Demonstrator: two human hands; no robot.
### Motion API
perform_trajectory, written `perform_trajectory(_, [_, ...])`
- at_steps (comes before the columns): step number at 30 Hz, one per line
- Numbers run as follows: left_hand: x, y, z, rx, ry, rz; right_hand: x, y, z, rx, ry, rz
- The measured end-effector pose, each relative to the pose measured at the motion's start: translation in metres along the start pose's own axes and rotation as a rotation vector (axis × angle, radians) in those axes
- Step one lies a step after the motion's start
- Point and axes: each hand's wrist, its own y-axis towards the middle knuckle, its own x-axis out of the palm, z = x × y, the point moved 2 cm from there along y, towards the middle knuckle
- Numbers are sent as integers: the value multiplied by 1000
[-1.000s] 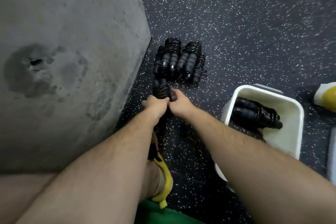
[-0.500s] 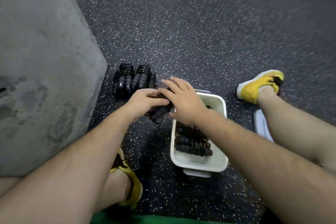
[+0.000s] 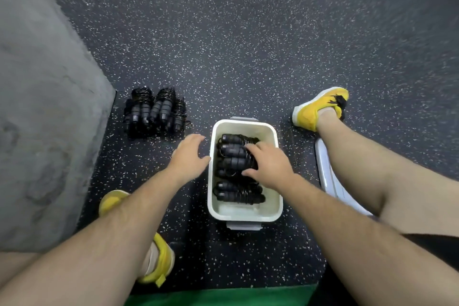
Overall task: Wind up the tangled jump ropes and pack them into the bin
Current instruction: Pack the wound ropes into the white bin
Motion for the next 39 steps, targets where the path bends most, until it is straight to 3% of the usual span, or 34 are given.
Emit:
perform_trajectory(5, [18, -9, 4, 89, 94, -52, 45, 1, -15, -56, -73, -41])
perform_trajectory(12, [26, -14, 8, 75, 60, -30, 59, 10, -13, 5, -139, 60])
perform_trajectory(22, [25, -13, 9, 71, 76, -40, 48, 7, -13, 91, 12, 59])
perform_trajectory(31, [9, 2, 6, 44, 47, 50, -5, 38, -54, -84, 7, 357])
perform_trajectory(39, [-41, 59, -30, -66, 134, 219, -16, 127, -133, -254, 4, 225])
